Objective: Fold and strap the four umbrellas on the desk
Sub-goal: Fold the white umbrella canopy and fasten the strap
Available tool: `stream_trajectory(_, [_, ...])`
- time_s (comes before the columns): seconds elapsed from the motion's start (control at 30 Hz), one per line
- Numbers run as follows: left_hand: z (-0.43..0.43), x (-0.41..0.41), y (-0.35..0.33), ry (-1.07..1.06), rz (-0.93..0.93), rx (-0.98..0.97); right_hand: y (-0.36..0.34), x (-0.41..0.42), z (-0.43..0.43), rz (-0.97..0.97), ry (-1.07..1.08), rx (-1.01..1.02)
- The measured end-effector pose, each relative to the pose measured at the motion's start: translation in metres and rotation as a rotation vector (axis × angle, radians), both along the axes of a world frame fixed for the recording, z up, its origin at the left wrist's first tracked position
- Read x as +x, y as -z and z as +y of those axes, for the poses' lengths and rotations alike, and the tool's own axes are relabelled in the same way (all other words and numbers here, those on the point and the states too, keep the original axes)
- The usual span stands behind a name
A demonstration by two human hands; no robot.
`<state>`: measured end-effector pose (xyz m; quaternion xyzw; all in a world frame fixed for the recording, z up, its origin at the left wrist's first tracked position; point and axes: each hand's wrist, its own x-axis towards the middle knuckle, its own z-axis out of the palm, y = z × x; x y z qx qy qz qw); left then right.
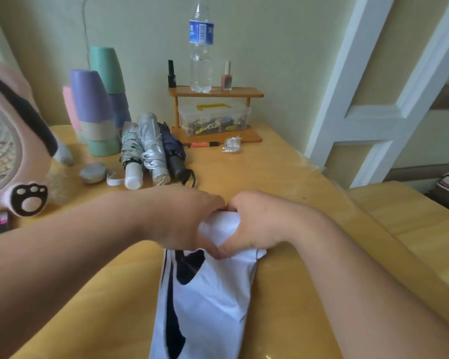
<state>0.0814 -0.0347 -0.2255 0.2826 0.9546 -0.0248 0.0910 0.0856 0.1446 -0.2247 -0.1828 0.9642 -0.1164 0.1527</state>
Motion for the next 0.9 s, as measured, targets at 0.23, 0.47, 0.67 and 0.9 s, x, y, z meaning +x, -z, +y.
stream_trajectory(0.23, [0.017,0.006,-0.005,-0.142,-0.186,0.141,-0.005,0.003,0.017,-0.021,0.063,-0.381])
stream_trajectory(0.47, [-0.016,0.020,-0.042,-0.245,-0.246,0.702,-0.019,0.011,0.013,-0.086,0.146,-1.169])
stream_trajectory(0.67, [-0.030,0.043,-0.023,-0.312,-0.437,1.118,-0.030,0.014,0.015,-0.225,0.048,-0.890])
stream_trajectory(0.9, [-0.031,0.056,-0.025,-0.358,-0.397,1.383,-0.081,0.002,0.006,-0.112,-0.223,-0.334])
